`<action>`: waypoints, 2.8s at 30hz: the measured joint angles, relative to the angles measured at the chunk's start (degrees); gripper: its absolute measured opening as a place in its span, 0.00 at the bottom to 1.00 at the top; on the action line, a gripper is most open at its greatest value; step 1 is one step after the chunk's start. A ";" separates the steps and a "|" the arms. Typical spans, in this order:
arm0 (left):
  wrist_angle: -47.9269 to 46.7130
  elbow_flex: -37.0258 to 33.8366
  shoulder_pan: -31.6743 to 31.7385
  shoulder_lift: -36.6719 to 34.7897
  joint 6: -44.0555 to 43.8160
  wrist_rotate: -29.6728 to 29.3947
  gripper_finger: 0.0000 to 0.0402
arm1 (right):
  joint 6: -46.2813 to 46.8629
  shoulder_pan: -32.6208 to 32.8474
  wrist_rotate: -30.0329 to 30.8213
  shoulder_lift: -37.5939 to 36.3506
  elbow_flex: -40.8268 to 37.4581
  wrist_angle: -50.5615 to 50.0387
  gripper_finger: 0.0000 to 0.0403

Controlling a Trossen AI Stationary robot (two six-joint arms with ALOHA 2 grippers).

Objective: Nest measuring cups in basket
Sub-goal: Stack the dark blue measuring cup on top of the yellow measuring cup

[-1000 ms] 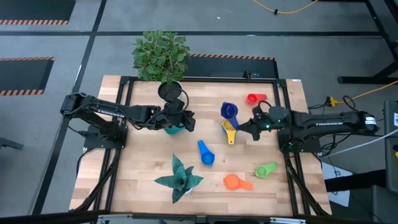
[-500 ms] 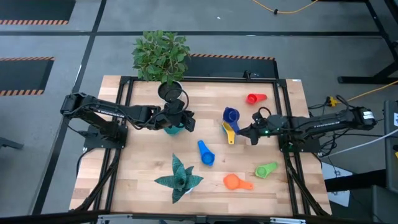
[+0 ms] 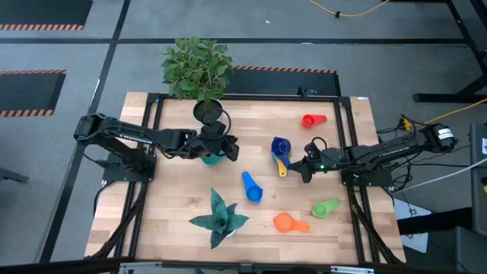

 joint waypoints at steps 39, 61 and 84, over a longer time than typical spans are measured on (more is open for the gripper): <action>-0.02 0.00 0.01 0.00 0.00 0.04 0.17 | 2.68 -0.02 -0.24 3.01 -0.02 -0.87 0.05; -0.02 0.00 0.02 0.00 -0.02 0.04 0.17 | 2.66 -0.04 -0.22 3.01 -0.02 -0.56 0.05; 0.00 0.00 0.02 0.00 -0.02 0.04 0.17 | 2.46 -0.15 -2.24 2.98 -0.02 3.37 0.17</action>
